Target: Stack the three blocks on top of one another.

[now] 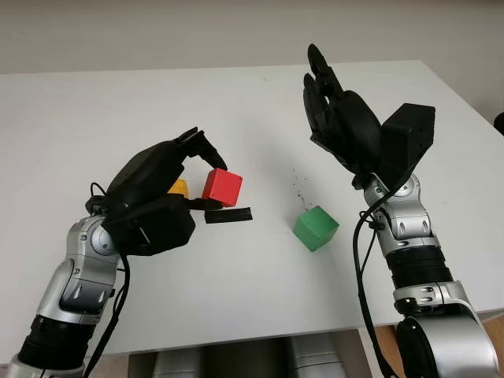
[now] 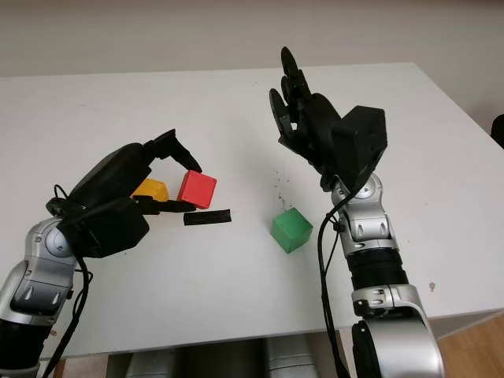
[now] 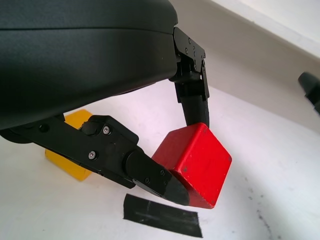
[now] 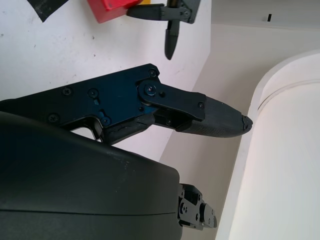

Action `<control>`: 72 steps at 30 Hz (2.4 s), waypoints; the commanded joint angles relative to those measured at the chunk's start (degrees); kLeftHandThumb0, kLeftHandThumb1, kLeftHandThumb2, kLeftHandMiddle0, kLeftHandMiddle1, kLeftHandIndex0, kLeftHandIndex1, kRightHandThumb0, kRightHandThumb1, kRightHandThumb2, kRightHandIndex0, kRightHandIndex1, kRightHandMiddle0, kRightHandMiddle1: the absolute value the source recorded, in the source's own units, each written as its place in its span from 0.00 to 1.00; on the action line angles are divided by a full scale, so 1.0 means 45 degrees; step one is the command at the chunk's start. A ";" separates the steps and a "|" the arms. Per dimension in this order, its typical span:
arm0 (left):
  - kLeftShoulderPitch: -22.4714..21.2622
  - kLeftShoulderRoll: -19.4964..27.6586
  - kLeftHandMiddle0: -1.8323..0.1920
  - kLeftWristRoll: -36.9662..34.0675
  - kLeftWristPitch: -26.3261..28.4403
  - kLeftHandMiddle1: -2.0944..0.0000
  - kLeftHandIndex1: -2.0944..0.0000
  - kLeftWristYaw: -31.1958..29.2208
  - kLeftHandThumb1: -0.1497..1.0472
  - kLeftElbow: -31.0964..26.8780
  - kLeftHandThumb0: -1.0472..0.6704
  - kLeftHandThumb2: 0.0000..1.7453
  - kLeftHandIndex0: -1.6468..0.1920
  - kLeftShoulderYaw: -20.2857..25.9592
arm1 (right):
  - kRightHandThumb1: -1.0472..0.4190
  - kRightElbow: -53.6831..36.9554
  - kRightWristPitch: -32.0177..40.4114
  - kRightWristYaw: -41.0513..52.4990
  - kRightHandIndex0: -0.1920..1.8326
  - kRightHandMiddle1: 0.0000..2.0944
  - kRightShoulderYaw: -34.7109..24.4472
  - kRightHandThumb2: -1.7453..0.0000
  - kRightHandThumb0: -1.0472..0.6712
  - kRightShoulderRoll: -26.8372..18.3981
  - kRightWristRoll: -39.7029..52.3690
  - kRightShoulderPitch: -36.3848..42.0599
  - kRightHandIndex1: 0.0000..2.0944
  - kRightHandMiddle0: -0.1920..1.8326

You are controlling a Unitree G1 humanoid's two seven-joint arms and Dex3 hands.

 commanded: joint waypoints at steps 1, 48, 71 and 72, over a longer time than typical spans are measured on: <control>-0.0364 0.0035 0.88 0.0039 -0.0247 0.98 0.27 0.0188 0.99 0.0206 0.42 0.03 0.71 -0.0197 | 0.00 -0.0223 0.0035 0.0012 0.00 0.01 0.0018 0.62 0.20 -0.0038 0.0024 0.0007 0.01 0.00; -0.0448 -0.0023 0.96 0.3143 0.0496 0.98 0.88 0.0934 0.98 0.0789 0.30 0.03 0.69 -0.1896 | 0.00 -0.0342 0.0064 -0.0027 0.00 0.00 -0.0067 0.63 0.20 0.0115 0.0223 0.0182 0.01 0.00; 0.0246 -0.0392 1.00 -0.1187 0.2332 1.00 0.99 -0.1201 1.00 -0.4286 0.10 0.30 0.99 0.1403 | 0.00 -0.0123 -0.0084 0.0006 0.00 0.01 -0.0059 0.63 0.20 0.0116 0.0164 0.0048 0.01 0.00; 0.0225 -0.0366 1.00 -0.1422 0.2390 1.00 0.98 -0.1025 1.00 -0.4460 0.11 0.28 0.98 0.1762 | 0.00 -0.0120 -0.0056 0.0023 0.00 0.01 -0.0039 0.63 0.20 0.0098 0.0148 0.0022 0.01 0.00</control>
